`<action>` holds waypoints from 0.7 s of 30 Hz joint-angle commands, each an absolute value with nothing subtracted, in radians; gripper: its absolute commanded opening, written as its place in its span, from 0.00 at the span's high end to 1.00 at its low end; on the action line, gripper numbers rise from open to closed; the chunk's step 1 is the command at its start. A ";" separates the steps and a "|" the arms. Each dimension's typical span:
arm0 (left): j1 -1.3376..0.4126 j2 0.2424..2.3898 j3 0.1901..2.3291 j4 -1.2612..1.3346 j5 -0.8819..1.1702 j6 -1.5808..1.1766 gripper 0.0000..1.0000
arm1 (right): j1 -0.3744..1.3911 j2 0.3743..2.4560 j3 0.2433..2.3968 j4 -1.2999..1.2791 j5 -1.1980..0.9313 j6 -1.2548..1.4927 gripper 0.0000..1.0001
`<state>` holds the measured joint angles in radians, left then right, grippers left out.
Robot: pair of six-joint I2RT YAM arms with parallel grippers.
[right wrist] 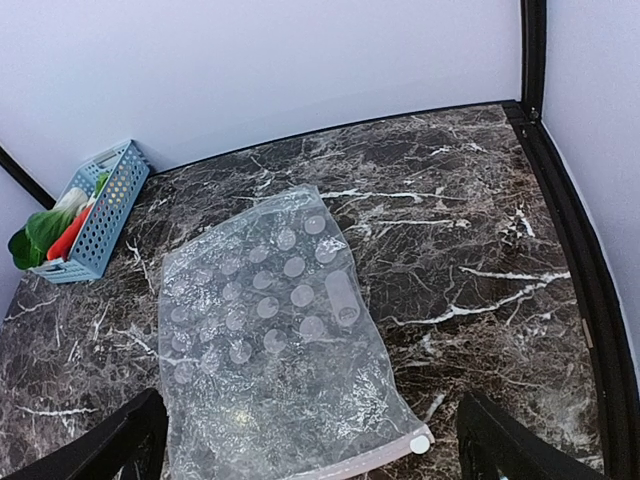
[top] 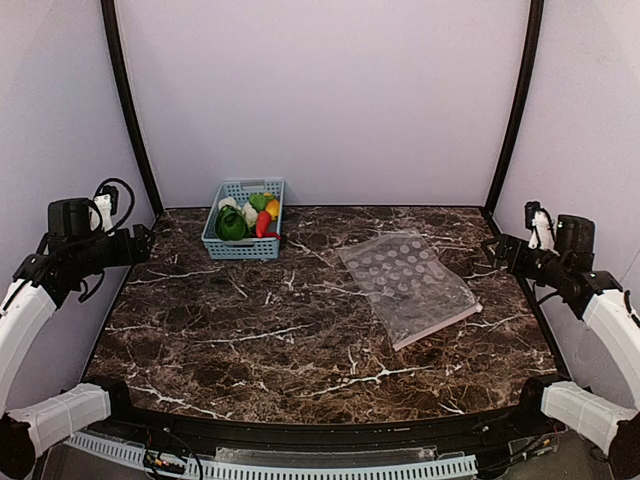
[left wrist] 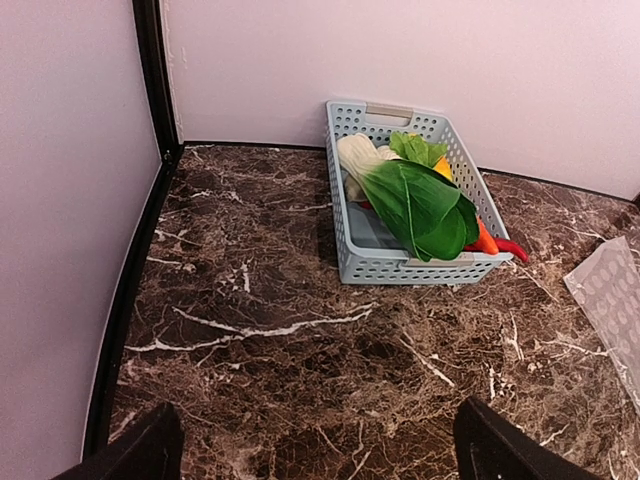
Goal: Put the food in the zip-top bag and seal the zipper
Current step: Pick up the zipper food storage bag from the center of the board.
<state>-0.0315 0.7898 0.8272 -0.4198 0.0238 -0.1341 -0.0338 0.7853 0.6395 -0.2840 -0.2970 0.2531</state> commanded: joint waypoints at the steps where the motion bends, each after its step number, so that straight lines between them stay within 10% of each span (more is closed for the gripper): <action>1: -0.034 0.766 0.809 -0.395 0.012 -0.129 0.05 | -0.037 0.789 0.655 -0.300 -0.208 0.356 0.01; 21: -0.142 1.014 1.109 -0.226 0.314 -0.137 0.06 | 0.098 0.937 0.698 -0.433 -0.254 0.474 0.11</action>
<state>-0.0811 0.9478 1.0523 -0.3088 0.2356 -0.1497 0.0315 0.9016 0.7082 -0.4000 -0.3138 0.4065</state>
